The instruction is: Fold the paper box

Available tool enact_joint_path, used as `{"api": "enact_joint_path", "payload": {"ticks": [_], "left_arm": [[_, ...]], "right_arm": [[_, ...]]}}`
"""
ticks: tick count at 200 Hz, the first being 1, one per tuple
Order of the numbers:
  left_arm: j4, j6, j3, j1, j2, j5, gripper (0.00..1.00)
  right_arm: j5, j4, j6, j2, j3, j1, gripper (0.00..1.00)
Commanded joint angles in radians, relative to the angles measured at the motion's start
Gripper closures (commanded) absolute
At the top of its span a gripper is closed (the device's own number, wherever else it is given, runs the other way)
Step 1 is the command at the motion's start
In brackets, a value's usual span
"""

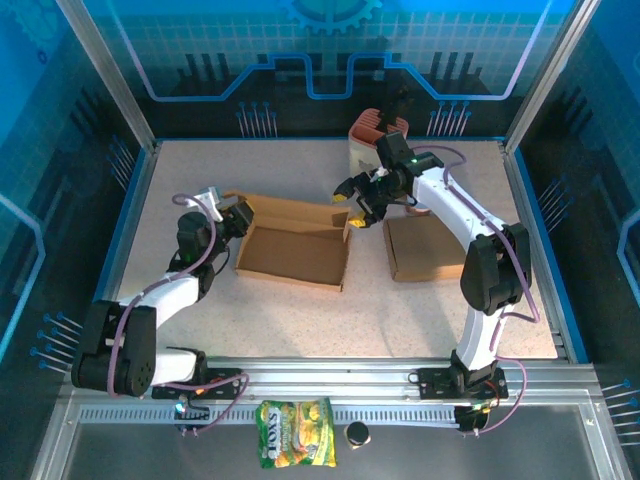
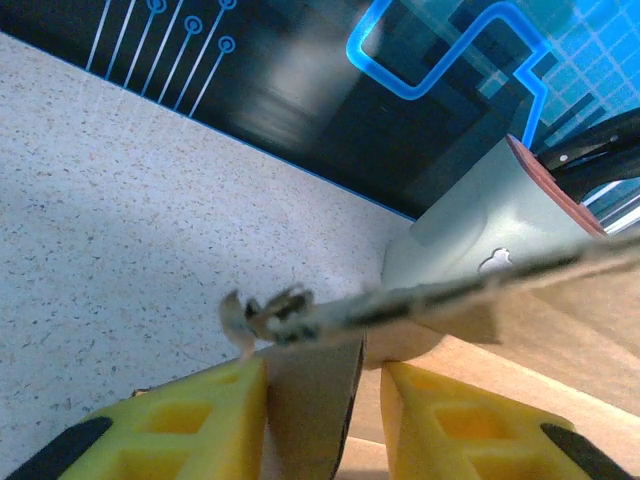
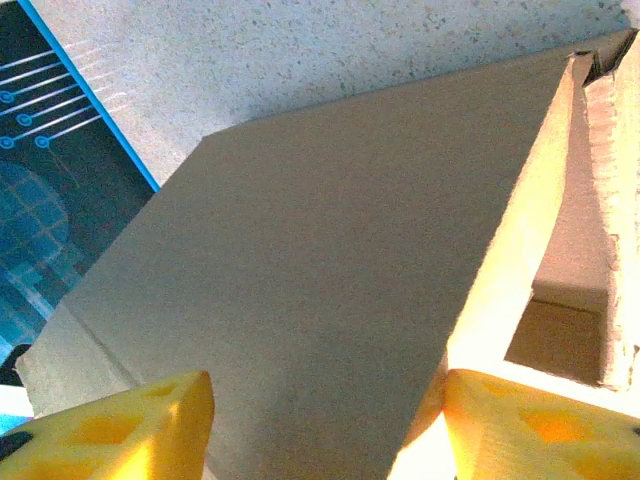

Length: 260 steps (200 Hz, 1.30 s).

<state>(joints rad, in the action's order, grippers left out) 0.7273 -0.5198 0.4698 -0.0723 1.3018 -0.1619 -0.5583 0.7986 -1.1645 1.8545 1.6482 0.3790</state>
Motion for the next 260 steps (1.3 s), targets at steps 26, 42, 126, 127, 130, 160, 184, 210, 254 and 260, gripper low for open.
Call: {"api": "enact_joint_path", "payload": {"ticks": [26,42,126,127,130,160,184,210,254,260], "left_arm": [[-0.032,-0.053,-0.01,-0.018,-0.034,-0.036,0.64],[-0.032,-0.059,-0.04,-0.018,-0.054,-0.033,0.63],[-0.283,-0.165,-0.135,-0.018,-0.227,-0.037,0.46],[-0.288,-0.166,-0.135,-0.018,-0.23,-0.036,0.45],[-0.31,-0.172,-0.136,-0.018,-0.239,-0.035,0.43],[-0.505,-0.211,-0.125,-0.019,-0.336,-0.041,0.34],[-0.62,-0.294,-0.129,-0.02,-0.393,-0.074,0.32],[-0.724,-0.403,-0.135,-0.021,-0.457,-0.143,0.32],[-0.956,-0.489,-0.072,-0.054,-0.57,-0.248,0.33],[-0.987,-0.496,-0.058,-0.06,-0.586,-0.27,0.33]], "right_arm": [[-0.028,-0.04,0.019,-0.04,-0.033,0.032,0.45],[-0.004,-0.014,0.057,-0.048,-0.034,0.046,0.47],[0.193,0.006,0.214,-0.124,-0.156,0.135,0.54],[0.195,0.005,0.215,-0.124,-0.157,0.136,0.54],[0.199,0.001,0.217,-0.126,-0.162,0.136,0.54],[0.219,-0.022,0.232,-0.123,-0.19,0.144,0.56],[0.227,-0.029,0.236,-0.112,-0.195,0.149,0.57],[0.244,-0.027,0.237,-0.105,-0.196,0.153,0.58],[0.267,-0.027,0.25,-0.093,-0.195,0.153,0.59],[0.271,-0.028,0.25,-0.091,-0.193,0.152,0.59]]}}
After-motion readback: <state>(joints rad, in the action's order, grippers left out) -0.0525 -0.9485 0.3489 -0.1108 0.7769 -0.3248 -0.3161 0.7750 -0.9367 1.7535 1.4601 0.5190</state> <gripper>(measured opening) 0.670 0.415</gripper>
